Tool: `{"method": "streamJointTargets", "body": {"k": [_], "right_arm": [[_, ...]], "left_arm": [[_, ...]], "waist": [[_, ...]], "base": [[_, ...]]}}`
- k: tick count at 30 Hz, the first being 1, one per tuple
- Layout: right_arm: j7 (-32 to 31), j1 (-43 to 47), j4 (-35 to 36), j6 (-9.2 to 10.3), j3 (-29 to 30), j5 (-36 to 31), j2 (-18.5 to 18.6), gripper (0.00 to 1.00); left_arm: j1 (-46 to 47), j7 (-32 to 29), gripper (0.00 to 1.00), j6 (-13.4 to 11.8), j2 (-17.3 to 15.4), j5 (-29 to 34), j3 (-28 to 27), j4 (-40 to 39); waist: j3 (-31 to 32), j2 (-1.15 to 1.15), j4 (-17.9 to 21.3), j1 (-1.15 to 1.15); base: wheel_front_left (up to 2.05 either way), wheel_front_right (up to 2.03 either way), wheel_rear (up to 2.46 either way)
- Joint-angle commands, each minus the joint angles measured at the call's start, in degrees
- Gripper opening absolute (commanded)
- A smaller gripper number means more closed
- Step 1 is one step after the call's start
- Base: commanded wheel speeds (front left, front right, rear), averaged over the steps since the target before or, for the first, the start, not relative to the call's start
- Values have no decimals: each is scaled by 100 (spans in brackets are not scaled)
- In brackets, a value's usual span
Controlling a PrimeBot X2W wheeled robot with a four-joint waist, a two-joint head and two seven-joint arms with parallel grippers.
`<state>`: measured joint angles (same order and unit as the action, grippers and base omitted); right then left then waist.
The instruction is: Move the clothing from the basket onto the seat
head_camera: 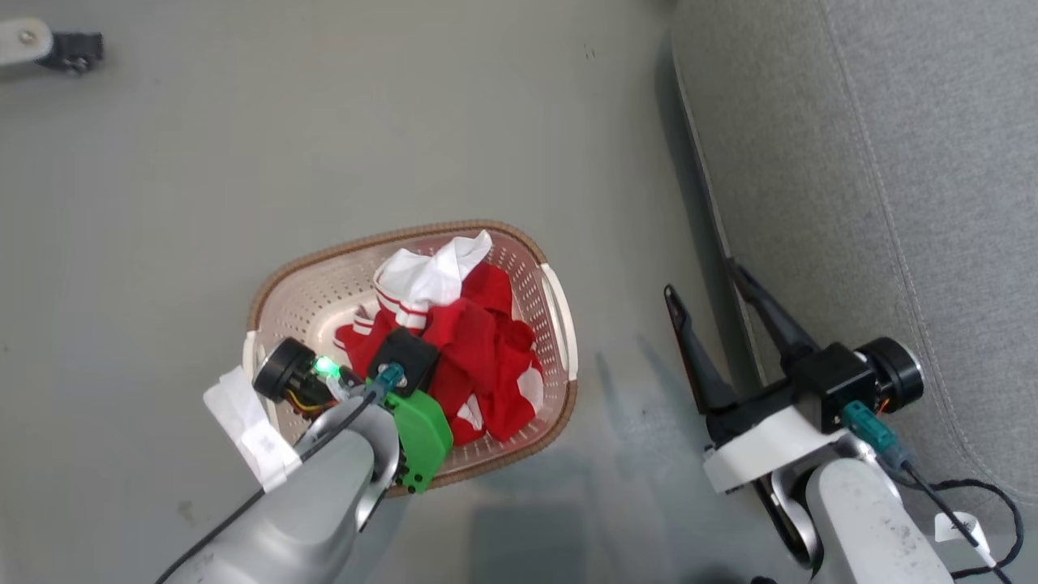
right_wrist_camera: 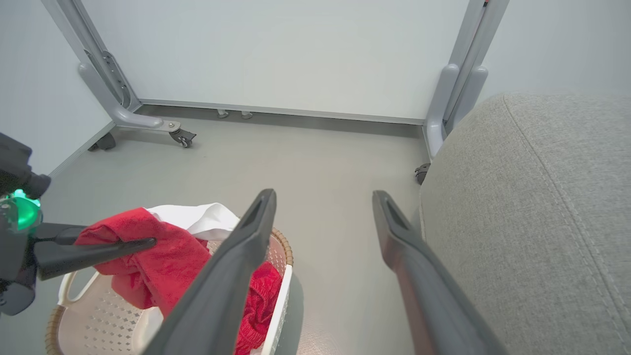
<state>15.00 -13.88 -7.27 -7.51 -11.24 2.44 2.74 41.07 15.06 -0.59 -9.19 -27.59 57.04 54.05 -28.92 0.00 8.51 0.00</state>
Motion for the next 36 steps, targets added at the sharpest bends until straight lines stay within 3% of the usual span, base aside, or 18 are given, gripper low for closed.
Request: {"method": "streamJointTargets", "body": {"k": [1,10,16,26,36], "right_arm": [[28,198,-51,4,-64,-11,26,100],[28,852,-268,4,-281,148,27,100],[28,1187,-408,4,-583,209,30,100],[28,1257,-440,4,-822,170,28,100],[28,1207,-269,4,-822,84,25,100]], "left_arm": [[-286,8,0,-73,-94,63,-67,-180],[-1347,10,0,-314,-404,183,-796,-1790],[-1876,10,0,-317,-496,259,-1234,-2644],[-2070,10,0,-425,-630,551,-1796,-3842],[-1869,7,0,-298,-595,749,-1690,-4406]], "waist": [[1205,0,-506,0],[2318,0,-636,0],[2843,0,-562,0],[3012,0,-409,0],[2921,0,-411,0]], "base": [[0,0,0],[0,0,0],[0,0,0],[0,0,0],[0,0,0]]}}
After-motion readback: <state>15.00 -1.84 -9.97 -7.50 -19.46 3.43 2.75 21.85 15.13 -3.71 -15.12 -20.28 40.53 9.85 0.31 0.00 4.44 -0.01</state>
